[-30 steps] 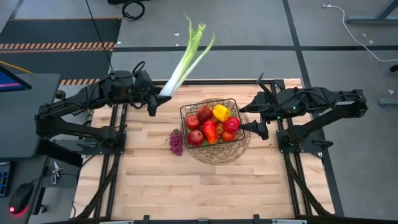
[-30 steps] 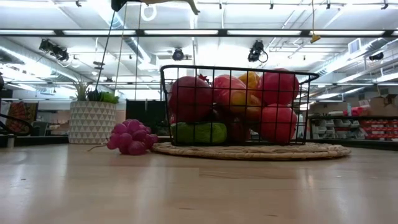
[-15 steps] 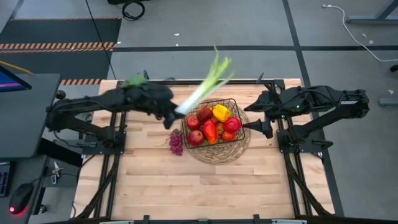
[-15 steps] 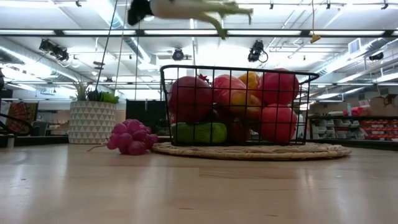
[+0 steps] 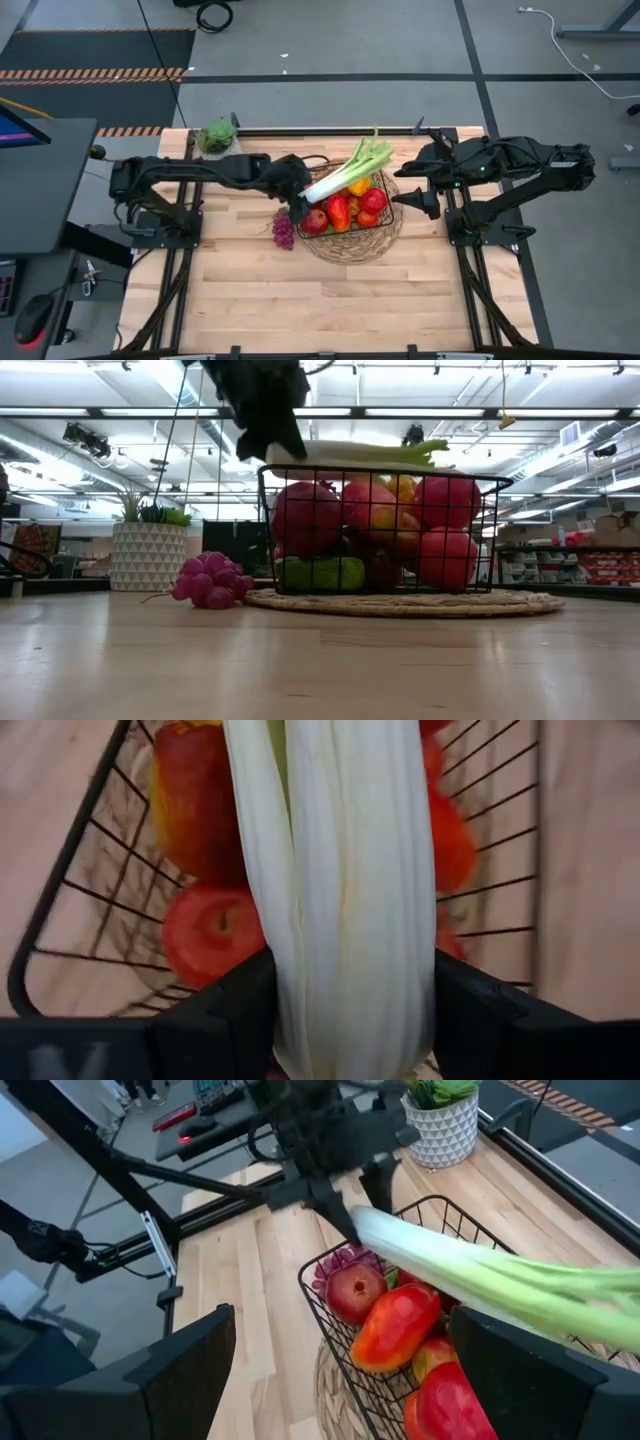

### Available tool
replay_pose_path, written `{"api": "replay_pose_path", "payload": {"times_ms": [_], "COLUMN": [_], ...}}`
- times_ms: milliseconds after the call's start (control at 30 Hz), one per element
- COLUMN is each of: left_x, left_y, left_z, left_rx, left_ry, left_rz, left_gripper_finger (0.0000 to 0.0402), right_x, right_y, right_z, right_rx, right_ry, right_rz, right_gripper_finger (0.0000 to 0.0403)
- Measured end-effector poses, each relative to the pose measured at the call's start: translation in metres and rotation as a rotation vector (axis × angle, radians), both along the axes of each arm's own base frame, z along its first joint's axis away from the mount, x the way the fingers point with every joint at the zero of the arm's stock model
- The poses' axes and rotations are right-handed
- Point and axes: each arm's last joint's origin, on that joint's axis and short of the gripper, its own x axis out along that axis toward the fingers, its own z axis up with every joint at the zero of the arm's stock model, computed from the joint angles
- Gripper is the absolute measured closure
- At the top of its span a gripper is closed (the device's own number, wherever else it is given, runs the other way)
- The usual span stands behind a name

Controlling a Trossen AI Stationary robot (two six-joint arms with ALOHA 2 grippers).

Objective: Build produce basket
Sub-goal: Put the green celery into the black wire basket

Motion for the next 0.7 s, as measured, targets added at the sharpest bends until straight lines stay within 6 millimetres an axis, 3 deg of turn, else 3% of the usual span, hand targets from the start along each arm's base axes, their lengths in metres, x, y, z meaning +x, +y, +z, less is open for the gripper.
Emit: {"api": "replay_pose_path", "payload": {"times_ms": [200,400,700], "left_x": [0.009,0.011,0.007], "left_y": [0.002,0.003,0.002], "left_z": [-0.017,-0.024,-0.021], "left_rx": [0.093,0.078,0.000], "left_ry": [0.068,0.102,0.094], "left_rz": [-0.046,-0.030,0.007], "left_gripper_finger": [0.0188,0.0183,0.0085], "right_x": [0.000,0.000,0.000], "right_y": [0.000,0.000,0.000], "right_z": [0.000,0.000,0.000], "right_rx": [0.007,0.015,0.011], "right_ry": [-0.001,-0.001,-0.002], "right_rz": [-0.003,-0.007,-0.005], "right_gripper_finger": [0.0032,0.0032,0.0032]}}
